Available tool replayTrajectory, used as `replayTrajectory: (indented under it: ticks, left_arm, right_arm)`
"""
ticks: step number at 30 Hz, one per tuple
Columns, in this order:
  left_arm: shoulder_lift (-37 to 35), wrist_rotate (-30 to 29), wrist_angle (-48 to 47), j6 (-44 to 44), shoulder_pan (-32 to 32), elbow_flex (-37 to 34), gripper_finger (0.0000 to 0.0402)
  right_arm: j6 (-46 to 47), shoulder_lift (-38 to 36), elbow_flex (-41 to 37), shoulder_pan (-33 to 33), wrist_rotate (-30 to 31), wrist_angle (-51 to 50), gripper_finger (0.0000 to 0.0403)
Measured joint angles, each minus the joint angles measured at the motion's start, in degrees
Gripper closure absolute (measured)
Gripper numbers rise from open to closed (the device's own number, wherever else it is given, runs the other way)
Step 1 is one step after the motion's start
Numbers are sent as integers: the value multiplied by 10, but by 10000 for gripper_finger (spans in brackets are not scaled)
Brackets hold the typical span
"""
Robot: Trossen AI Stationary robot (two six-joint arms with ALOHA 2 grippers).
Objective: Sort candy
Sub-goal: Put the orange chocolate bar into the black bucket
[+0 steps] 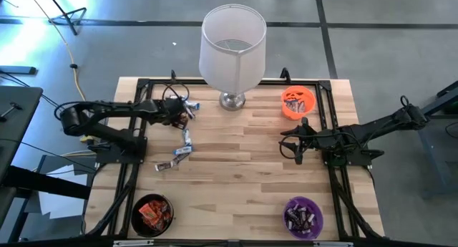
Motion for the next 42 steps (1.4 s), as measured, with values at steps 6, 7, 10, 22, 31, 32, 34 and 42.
replayTrajectory:
  ticks: [6,7,10,22,31,32,34,42]
  left_arm:
    - [55,11,44,10,0,3,208]
    - [59,13,48,14,0,3,208]
    - [67,10,48,14,-1,3,210]
    - [69,25,49,14,-1,2,303]
    - [69,27,49,13,-1,2,364]
    - [69,28,49,13,-1,2,363]
    - [65,31,49,13,-1,1,360]
    - [11,37,10,6,-5,-3,358]
  right_arm:
    - [0,0,0,0,0,0,222]
    - [0,0,0,0,0,0,222]
    - [0,0,0,0,0,0,222]
    - [0,0,0,0,0,0,222]
    - [0,0,0,0,0,0,222]
    - [0,0,0,0,0,0,222]
    - [0,0,0,0,0,0,222]
    - [0,0,0,0,0,0,222]
